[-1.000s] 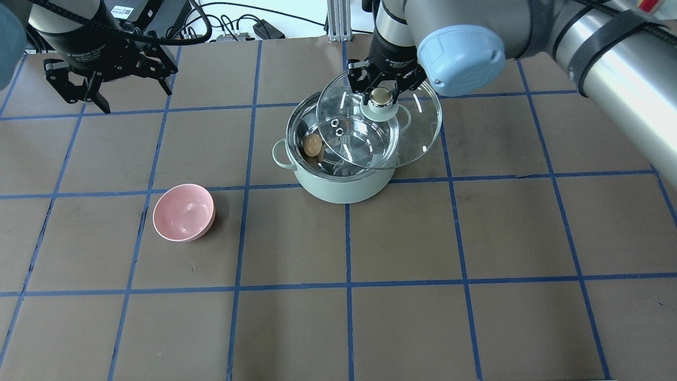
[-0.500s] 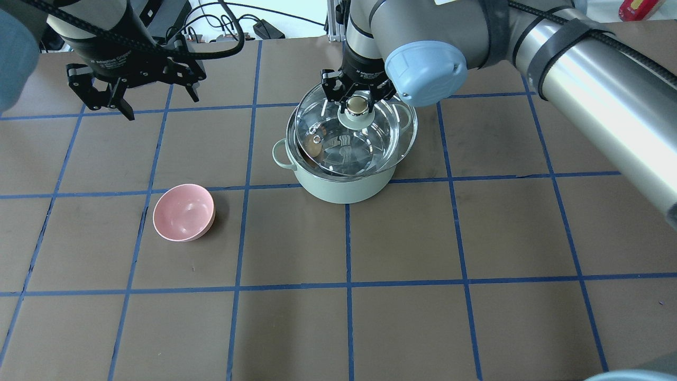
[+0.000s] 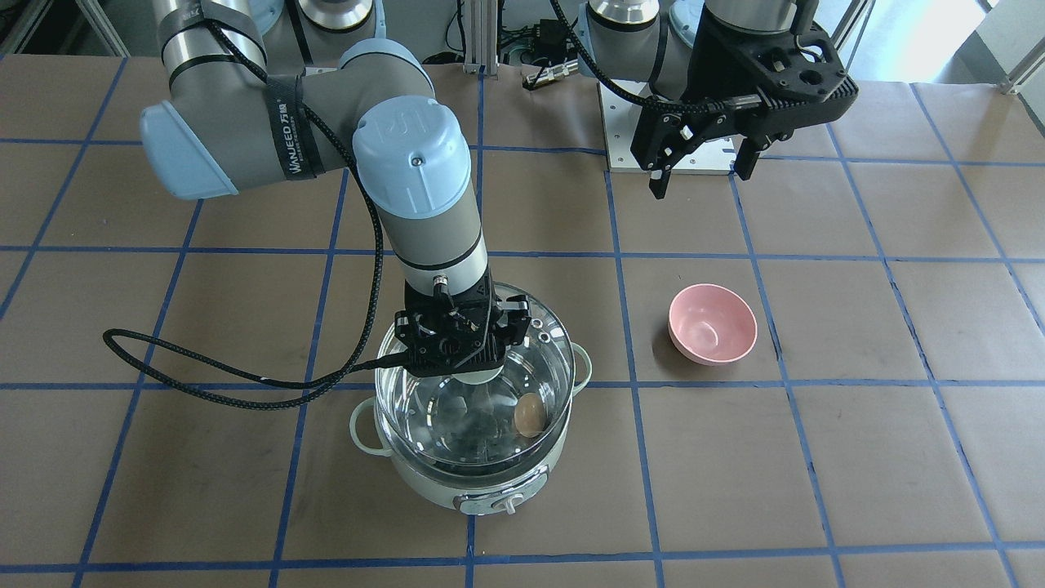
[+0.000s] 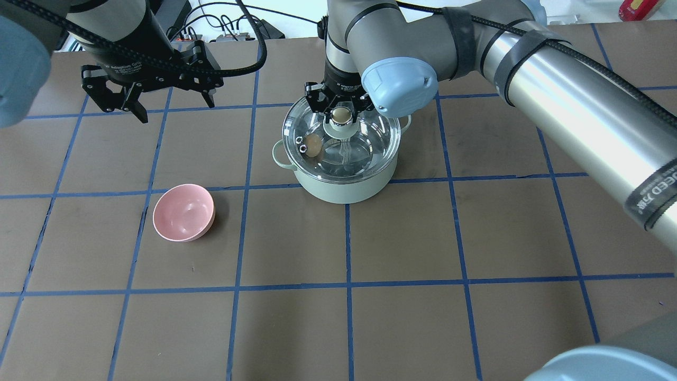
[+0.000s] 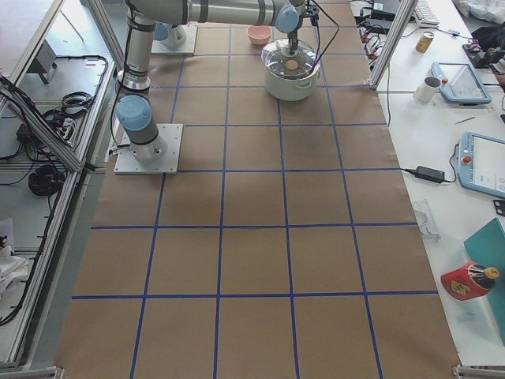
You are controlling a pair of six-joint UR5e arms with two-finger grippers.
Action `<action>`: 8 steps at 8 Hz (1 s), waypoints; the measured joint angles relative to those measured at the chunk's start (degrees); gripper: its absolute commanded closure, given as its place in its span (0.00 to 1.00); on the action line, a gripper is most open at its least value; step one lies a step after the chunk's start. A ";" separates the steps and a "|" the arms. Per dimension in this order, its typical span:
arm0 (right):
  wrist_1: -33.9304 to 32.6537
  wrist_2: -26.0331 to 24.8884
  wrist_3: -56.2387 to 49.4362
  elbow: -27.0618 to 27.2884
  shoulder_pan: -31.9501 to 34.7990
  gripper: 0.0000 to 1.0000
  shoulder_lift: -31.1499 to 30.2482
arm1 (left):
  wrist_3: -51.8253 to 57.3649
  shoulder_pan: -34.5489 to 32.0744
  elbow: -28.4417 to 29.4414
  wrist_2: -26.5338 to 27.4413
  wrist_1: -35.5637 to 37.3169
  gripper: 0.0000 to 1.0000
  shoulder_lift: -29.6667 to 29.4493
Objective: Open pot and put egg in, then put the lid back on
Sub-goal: 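Lower the glass lid onto the pot with the right gripper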
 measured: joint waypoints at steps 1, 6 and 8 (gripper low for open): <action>-0.08 0.00 -0.05 -0.02 0.08 1.00 0.16 | 0.35 0.01 0.00 -0.03 0.00 0.00 0.00; -0.37 -0.04 -0.92 0.00 0.13 1.00 1.24 | 0.61 0.01 0.00 -0.31 0.00 0.00 -0.05; -0.88 -0.10 -0.98 -0.04 0.13 1.00 1.91 | 0.61 -0.01 0.00 -0.37 0.07 0.00 -0.14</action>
